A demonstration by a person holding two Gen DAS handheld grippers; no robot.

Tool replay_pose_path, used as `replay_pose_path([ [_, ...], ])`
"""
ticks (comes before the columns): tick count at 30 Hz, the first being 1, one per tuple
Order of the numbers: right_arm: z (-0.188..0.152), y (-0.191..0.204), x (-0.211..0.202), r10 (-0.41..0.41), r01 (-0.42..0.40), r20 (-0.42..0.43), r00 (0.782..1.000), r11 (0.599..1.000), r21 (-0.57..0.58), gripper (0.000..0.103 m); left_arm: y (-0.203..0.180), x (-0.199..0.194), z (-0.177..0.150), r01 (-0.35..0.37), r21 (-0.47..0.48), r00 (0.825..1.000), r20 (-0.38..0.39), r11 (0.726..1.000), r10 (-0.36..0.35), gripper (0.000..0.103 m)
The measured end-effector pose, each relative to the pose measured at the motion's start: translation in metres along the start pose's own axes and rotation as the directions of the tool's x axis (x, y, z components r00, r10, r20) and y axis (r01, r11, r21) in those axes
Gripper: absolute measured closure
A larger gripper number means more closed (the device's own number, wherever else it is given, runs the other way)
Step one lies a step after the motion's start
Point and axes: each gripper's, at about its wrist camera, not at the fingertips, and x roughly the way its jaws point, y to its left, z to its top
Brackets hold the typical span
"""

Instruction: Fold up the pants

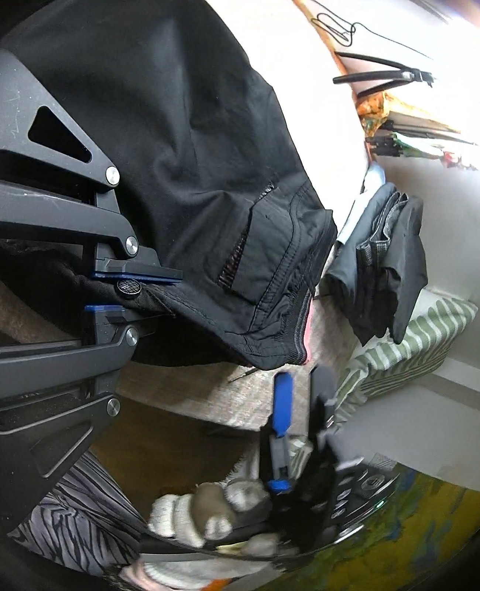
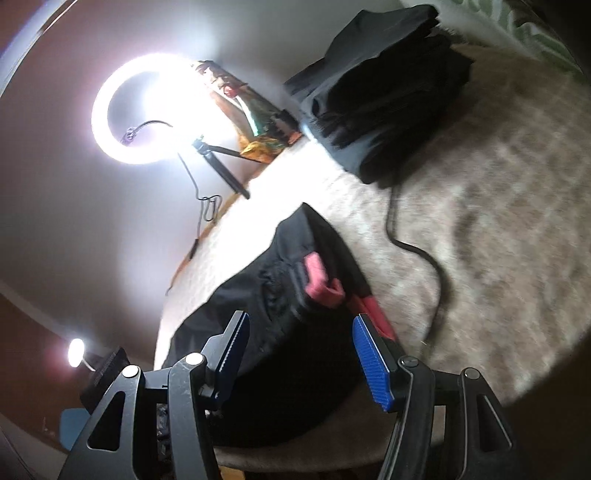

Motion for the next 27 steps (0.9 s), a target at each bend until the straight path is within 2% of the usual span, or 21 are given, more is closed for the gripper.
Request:
replay_pose_path([
  [5,0.018,-0.008,0.03,0.002,-0.001,-0.049,0.999,1.0,0.025,0.041,-0.003,0.002,-0.002,0.003,0.007,0.999,-0.036,1.0,-0.003,0.093],
  [6,0.022,-0.009,0.035,0.007,-0.006,-0.06,0.998,1.0,0.022,0.041,-0.003,0.0,-0.002,0.007,-0.002,0.999,-0.051,1.0,-0.007,0.086],
  [8,0.034,-0.01,0.045,0.018,-0.018,-0.074,0.997,1.0,0.008,0.041,-0.002,-0.011,-0.004,0.029,-0.027,0.998,-0.059,0.999,-0.03,0.084],
  [12,0.058,-0.008,0.065,0.054,-0.056,-0.084,0.995,0.998,-0.017,0.041,0.006,-0.051,-0.014,0.045,-0.071,0.999,-0.008,0.996,-0.046,0.064],
  [14,0.066,-0.003,0.078,0.072,-0.076,-0.107,0.992,0.997,-0.032,0.041,0.019,-0.073,-0.022,0.018,-0.097,1.0,0.021,0.995,-0.016,0.063],
  [17,0.072,0.005,0.099,0.04,-0.052,-0.139,0.99,0.995,-0.084,0.046,0.052,-0.102,-0.039,-0.112,-0.149,0.992,0.046,0.982,0.12,0.063],
  [18,0.074,0.008,0.105,0.021,-0.036,-0.142,0.99,0.994,-0.104,0.05,0.068,-0.11,-0.047,-0.156,-0.182,0.985,0.045,0.971,0.166,0.063],
  [20,0.075,0.008,0.11,0.006,-0.022,-0.141,0.99,0.993,-0.116,0.078,0.102,-0.123,-0.065,-0.218,-0.278,0.972,0.028,0.935,0.235,0.063],
  [22,0.074,0.006,0.108,0.006,-0.021,-0.133,0.991,0.994,-0.107,0.094,0.137,-0.134,-0.087,-0.296,-0.367,0.949,-0.004,0.882,0.317,0.063],
  [23,0.074,0.005,0.106,0.003,-0.016,-0.122,0.993,0.994,-0.108,0.099,0.149,-0.135,-0.094,-0.32,-0.391,0.94,-0.019,0.863,0.34,0.063],
  [25,0.073,0.006,0.099,-0.012,0.0,-0.102,0.995,0.993,-0.119,0.103,0.172,-0.139,-0.11,-0.355,-0.441,0.926,-0.046,0.824,0.374,0.063],
  [27,0.071,0.009,0.087,0.014,-0.023,-0.079,0.997,0.993,-0.115,0.103,0.181,-0.142,-0.121,-0.345,-0.474,0.927,-0.036,0.81,0.374,0.063],
])
